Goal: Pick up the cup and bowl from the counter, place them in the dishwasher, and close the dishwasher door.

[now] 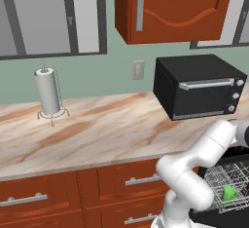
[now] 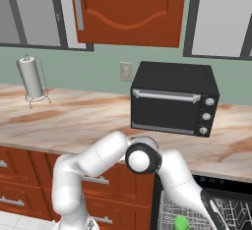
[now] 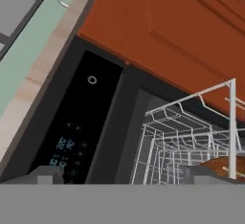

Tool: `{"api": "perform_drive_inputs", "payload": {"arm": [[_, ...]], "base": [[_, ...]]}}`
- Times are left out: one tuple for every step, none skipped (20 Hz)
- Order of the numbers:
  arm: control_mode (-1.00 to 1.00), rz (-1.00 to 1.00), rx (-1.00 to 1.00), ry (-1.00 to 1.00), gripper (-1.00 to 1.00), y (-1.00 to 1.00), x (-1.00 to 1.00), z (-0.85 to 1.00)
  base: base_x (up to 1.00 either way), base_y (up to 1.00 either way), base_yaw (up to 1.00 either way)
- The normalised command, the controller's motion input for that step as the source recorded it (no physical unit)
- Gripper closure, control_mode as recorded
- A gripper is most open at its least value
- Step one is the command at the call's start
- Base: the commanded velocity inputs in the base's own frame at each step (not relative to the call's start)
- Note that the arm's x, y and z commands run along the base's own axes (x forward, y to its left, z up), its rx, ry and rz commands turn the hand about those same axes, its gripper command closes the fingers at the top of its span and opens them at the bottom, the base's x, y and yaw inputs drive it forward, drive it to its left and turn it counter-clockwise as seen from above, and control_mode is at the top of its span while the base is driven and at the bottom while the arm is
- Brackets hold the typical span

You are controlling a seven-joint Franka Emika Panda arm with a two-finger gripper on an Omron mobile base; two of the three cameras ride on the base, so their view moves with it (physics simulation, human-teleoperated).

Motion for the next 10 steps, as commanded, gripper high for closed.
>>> {"api": "perform_drive_inputs", "payload": {"arm": [[-1.0,0.0,0.09,0.0,-1.0,0.06,-0.55,0.29],[-1.0,0.0,0.06,0.0,-1.0,0.08,-0.61,0.36],[-1.0,0.0,0.02,0.0,-1.0,0.09,-0.62,0.33],[-1.0,0.0,0.0,0.0,-1.0,0.11,-0.55,0.2],[-1.0,0.01,0.0,-0.01,-1.0,0.08,-0.44,0.0],[-1.0,0.03,0.0,-0.04,-1.0,0.09,-0.35,0.0],[-1.0,0.04,0.0,-0.04,-1.0,0.08,-0.31,0.0],[-1.0,0.05,0.0,-0.04,-1.0,0.09,-0.24,0.0],[-1.0,0.05,0.0,-0.03,-1.0,0.13,-0.26,0.0],[-1.0,0.06,0.0,-0.03,-1.0,0.14,-0.3,0.0]], "base": [[0.0,0.0,0.0],[0.0,0.0,0.0],[0.0,0.0,0.0],[0.0,0.0,0.0],[0.0,0.0,0.0],[0.0,0.0,0.0],[0.0,0.0,0.0],[0.0,0.0,0.0],[0.0,0.0,0.0],[0.0,0.0,0.0]]}}
